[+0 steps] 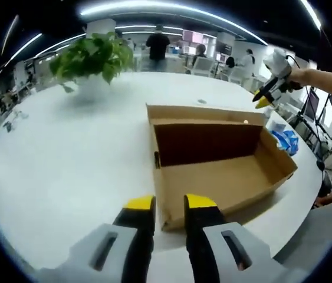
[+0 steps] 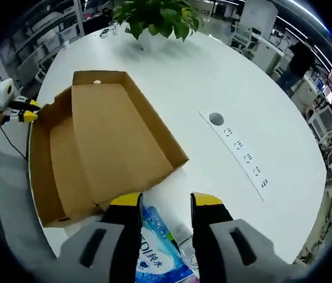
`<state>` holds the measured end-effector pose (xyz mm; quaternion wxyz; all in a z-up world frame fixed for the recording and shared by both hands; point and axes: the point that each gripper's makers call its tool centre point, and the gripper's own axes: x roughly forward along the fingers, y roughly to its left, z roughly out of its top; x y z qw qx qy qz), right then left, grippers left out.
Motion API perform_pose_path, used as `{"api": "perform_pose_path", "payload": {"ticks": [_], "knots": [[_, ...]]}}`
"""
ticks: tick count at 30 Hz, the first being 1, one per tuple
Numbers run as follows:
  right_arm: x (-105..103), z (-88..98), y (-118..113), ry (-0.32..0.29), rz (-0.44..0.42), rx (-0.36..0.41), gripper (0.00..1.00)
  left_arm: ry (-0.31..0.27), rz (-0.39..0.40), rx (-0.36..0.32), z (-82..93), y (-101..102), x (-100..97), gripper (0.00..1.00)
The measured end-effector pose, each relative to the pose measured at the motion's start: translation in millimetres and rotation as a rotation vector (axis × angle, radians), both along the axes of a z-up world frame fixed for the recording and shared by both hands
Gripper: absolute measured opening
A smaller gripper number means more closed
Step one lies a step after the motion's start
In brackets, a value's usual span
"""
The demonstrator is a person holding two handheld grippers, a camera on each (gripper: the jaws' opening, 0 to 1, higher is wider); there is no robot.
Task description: Operate the shoe box by opening the lid, removing the specified soft item, and placing it in the target area until the item is outside and the box remains undamaged.
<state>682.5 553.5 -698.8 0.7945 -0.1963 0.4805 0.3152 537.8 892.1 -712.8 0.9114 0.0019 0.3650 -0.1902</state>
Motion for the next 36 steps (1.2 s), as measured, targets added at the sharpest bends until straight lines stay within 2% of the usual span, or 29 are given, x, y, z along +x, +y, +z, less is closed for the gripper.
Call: {"api": "perform_pose_path", "payload": {"ticks": [5, 8, 10, 16, 19, 25, 27, 36], "knots": [[4, -10.0, 10, -0.003, -0.055, 0.035, 0.29, 0.030, 0.027, -0.003, -5.6, 1, -1.5, 0.07], [4, -19.2, 15, 0.018, -0.092, 0.042, 0.29, 0.031, 0.049, 0.007, -6.7, 5, -0.6, 0.04], [4, -24.2, 18, 0.033, -0.134, 0.056, 0.28, 0.040, 0.059, -0.012, -7.2, 4, -1.1, 0.03], [12, -31.7, 19, 0.076, -0.332, 0.136, 0.23, 0.041, 0.071, -0.019, -7.9, 4, -1.7, 0.03], [16, -36.1, 18, 0.072, -0.344, 0.126, 0.21, 0.040, 0.073, -0.019, -8.0, 4, -1.9, 0.03], [12, -49.3, 18, 0.113, -0.391, 0.121, 0.12, 0.040, 0.069, -0.018, -8.4, 5, -1.5, 0.02], [11, -48.7, 22, 0.120, -0.410, 0.145, 0.08, 0.040, 0.071, -0.021, -8.3, 5, -1.5, 0.02], [10, -42.2, 20, 0.101, -0.444, 0.142, 0.05, 0.038, 0.070, -0.017, -8.5, 5, 0.0, 0.02]]}}
